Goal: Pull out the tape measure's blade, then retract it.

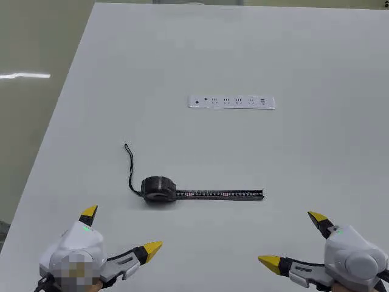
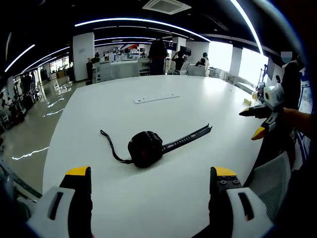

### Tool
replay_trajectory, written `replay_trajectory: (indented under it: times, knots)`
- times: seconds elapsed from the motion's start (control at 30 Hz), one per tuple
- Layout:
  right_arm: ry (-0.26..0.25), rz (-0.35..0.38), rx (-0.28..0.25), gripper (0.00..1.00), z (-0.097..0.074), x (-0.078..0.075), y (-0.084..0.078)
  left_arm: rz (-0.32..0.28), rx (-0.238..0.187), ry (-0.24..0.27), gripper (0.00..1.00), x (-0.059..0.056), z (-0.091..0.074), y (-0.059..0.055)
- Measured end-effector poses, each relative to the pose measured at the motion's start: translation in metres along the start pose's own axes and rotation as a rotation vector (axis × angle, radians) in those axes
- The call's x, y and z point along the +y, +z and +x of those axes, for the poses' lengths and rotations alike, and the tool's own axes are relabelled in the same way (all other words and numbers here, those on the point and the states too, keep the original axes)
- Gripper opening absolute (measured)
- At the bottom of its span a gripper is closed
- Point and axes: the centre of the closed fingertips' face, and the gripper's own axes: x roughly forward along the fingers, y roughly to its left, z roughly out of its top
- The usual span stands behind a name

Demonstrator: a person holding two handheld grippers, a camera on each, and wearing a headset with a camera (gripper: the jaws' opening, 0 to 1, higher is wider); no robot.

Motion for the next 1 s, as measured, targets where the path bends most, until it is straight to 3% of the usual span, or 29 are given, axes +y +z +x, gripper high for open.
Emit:
replay_trajectory:
  times: [0.23, 0.3, 0.47, 0.57, 0.63, 0.83, 1.0]
  knots:
    - [0.003, -0.005, 0.002, 1.00, 0.002, -0.001, -0.002, -0.013, -0.011, 0.060, 0.99, -0.002, 0.006, 0.002]
    - [0.007, -0.009, 0.005, 0.99, 0.003, 0.000, -0.001, -0.002, -0.034, 0.087, 0.98, -0.002, 0.009, 0.004]
    - [0.028, -0.037, 0.024, 0.99, 0.008, -0.001, -0.005, -0.031, -0.026, 0.117, 0.99, -0.007, 0.021, -0.003]
    - [0.038, -0.041, 0.025, 0.98, 0.009, -0.002, -0.005, -0.023, -0.002, 0.173, 0.99, -0.005, 0.025, -0.009]
    - [0.049, -0.061, 0.022, 0.96, 0.010, -0.003, -0.006, -0.018, -0.009, 0.200, 0.99, -0.004, 0.028, -0.011]
    - [0.069, -0.096, 0.019, 0.91, 0.015, -0.006, -0.010, -0.060, 0.003, 0.195, 0.99, -0.012, 0.038, -0.019]
    - [0.084, -0.117, 0.002, 0.88, 0.019, -0.011, -0.009, -0.087, -0.032, 0.222, 0.97, -0.014, 0.044, -0.015]
